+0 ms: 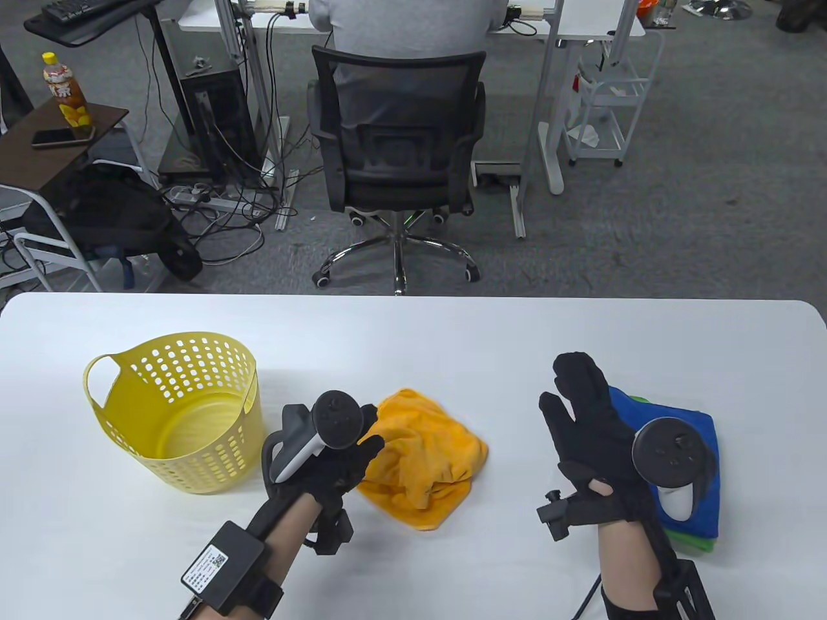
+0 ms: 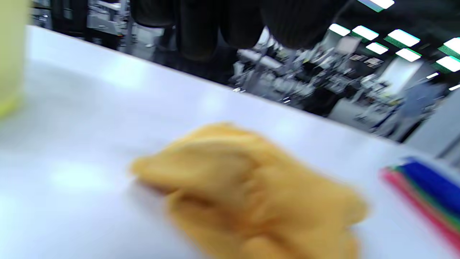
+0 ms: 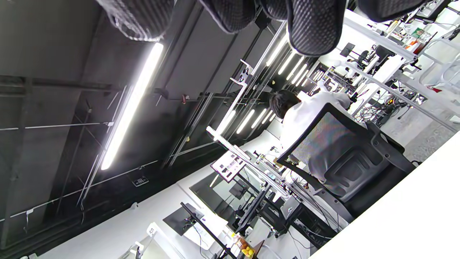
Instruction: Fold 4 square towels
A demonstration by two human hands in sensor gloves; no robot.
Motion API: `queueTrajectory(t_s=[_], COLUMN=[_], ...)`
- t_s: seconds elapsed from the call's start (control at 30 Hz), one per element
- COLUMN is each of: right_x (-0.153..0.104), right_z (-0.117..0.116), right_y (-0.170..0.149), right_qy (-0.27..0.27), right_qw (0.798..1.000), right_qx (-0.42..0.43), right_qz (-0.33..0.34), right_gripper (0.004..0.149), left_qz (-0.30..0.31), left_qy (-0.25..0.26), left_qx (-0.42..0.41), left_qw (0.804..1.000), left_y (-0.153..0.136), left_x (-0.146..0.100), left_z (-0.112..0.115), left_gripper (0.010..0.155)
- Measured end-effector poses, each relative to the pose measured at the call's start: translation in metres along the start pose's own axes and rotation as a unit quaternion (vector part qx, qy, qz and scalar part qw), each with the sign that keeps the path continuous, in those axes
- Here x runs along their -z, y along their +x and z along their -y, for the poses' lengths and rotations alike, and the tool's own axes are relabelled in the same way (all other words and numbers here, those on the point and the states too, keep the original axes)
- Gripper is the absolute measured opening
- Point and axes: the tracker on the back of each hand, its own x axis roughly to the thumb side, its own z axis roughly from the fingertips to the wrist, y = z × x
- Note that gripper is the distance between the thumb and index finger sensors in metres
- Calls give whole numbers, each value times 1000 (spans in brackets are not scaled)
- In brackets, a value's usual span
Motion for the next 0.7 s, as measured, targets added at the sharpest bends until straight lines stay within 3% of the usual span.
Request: queueTrajectory(t_s=[0.1, 0.2, 0.33, 0.47, 0.57, 0.63, 0.67, 0.7], right_x=[2, 3, 6, 11, 11, 11, 11, 11], right_z=[-8, -14, -22, -26, -26, -26, -26, -27], right_y=[-1, -2, -11, -22, -22, -22, -21, -21], right_qy=[16, 27, 37, 45, 45, 48, 50, 53], right_qw=[1000, 1000, 998, 997, 997, 997, 997, 997], right_qx=[-5, -10, -44, -41, -41, -43, -43, -42], right_qz=[-2, -4, -26, -42, -41, -39, -38, -37], right_gripper=[72, 72, 70, 70, 70, 70, 70, 70], left_qz=[-85, -102, -99, -91, -101, -102, -88, -61], left_qy=[-43, -62, -15, 17, 55, 48, 27, -27], left_qx=[50, 32, 7, 44, 89, 111, 123, 149], left_qw=[994, 992, 995, 995, 989, 987, 988, 987], left_y=[-23, -34, -26, -3, 10, 14, 15, 17], left_x=[14, 25, 37, 54, 72, 80, 83, 85], left_z=[32, 57, 55, 43, 48, 59, 65, 74], left_gripper=[69, 70, 70, 61, 53, 59, 68, 70])
